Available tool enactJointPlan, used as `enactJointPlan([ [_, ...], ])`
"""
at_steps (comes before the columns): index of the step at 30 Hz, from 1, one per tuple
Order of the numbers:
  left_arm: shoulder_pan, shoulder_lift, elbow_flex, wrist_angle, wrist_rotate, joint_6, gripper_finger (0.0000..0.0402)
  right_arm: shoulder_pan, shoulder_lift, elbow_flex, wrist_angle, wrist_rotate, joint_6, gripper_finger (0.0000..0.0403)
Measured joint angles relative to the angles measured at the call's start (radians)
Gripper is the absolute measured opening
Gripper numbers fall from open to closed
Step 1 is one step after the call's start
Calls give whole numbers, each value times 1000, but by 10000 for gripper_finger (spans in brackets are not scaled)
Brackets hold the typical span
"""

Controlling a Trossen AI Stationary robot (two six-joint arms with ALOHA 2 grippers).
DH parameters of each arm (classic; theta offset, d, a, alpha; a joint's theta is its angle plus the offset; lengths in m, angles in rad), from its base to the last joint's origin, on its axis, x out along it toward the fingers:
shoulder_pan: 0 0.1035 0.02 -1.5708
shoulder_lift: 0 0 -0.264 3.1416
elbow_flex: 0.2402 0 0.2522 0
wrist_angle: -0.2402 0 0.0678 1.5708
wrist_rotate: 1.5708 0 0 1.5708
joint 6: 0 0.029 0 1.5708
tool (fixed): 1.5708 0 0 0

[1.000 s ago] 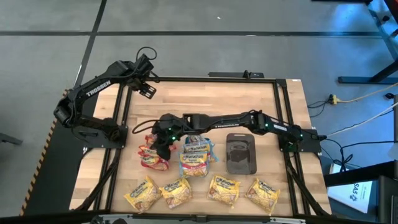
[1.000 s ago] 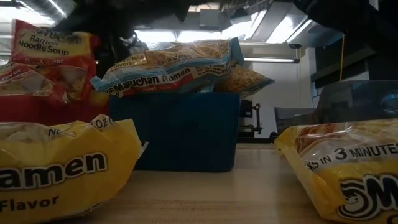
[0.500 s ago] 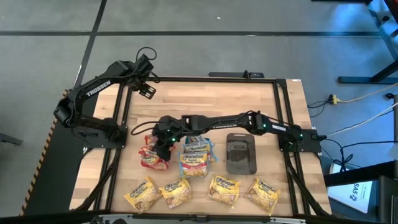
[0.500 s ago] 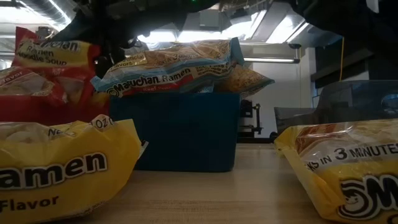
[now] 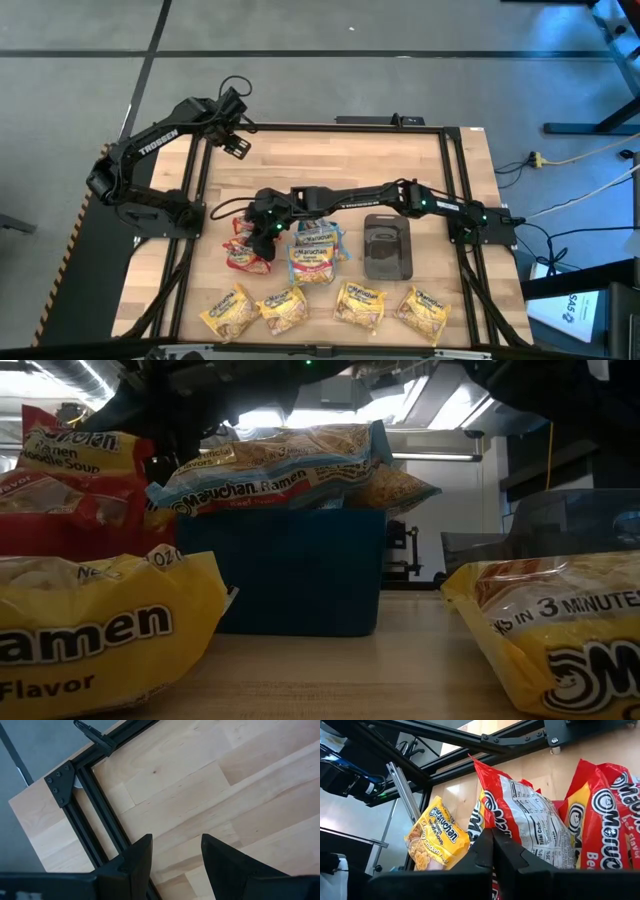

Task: Sort Maruchan noodles
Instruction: Put the red noodle pack into the red bin

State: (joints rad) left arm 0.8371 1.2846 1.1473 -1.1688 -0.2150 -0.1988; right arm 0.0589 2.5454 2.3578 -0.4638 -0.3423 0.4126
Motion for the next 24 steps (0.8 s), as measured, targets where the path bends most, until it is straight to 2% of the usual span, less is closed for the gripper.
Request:
enactJointPlan([
  [8, 0, 0, 0, -16, 0, 0, 165, 1, -2, -1, -108, 90, 0, 7],
  [20, 0, 0, 0, -21, 0, 0, 165, -1, -16, -7, -9, 101, -6, 7],
  [24, 0, 0, 0, -21, 0, 0, 165, -3, -68, -9, -72, 138, -24, 7],
])
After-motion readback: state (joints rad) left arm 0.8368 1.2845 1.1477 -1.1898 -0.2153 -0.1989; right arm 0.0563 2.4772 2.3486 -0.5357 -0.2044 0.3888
